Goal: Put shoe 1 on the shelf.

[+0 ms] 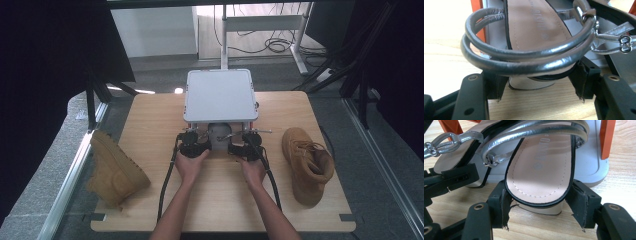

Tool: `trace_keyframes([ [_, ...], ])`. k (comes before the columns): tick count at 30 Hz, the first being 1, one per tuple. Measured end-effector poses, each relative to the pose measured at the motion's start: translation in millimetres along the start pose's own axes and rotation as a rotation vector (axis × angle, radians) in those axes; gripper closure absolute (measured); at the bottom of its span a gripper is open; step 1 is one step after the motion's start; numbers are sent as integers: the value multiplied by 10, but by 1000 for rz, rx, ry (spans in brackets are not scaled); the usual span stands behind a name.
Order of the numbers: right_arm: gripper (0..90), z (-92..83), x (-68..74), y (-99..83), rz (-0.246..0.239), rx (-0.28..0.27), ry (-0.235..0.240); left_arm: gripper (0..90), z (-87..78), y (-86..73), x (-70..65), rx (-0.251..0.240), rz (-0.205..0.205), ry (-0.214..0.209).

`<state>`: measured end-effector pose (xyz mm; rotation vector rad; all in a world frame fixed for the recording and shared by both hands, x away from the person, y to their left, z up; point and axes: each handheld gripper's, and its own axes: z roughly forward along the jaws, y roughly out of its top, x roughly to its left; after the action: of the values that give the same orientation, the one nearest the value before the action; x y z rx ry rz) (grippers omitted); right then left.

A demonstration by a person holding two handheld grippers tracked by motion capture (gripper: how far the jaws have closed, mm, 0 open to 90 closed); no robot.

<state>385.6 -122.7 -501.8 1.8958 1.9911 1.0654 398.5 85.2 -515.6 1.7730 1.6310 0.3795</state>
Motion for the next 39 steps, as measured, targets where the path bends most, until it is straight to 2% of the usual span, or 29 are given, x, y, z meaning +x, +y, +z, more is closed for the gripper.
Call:
trace_keyframes([
  [6, 392, -2, -2, 46, -1, -10, -7, 368, 0, 1, 0, 0, 1, 0],
  [39, 390, 216, 95, 137, 6, -54, -61, 368, 1, 1, 2, 2, 2, -1],
])
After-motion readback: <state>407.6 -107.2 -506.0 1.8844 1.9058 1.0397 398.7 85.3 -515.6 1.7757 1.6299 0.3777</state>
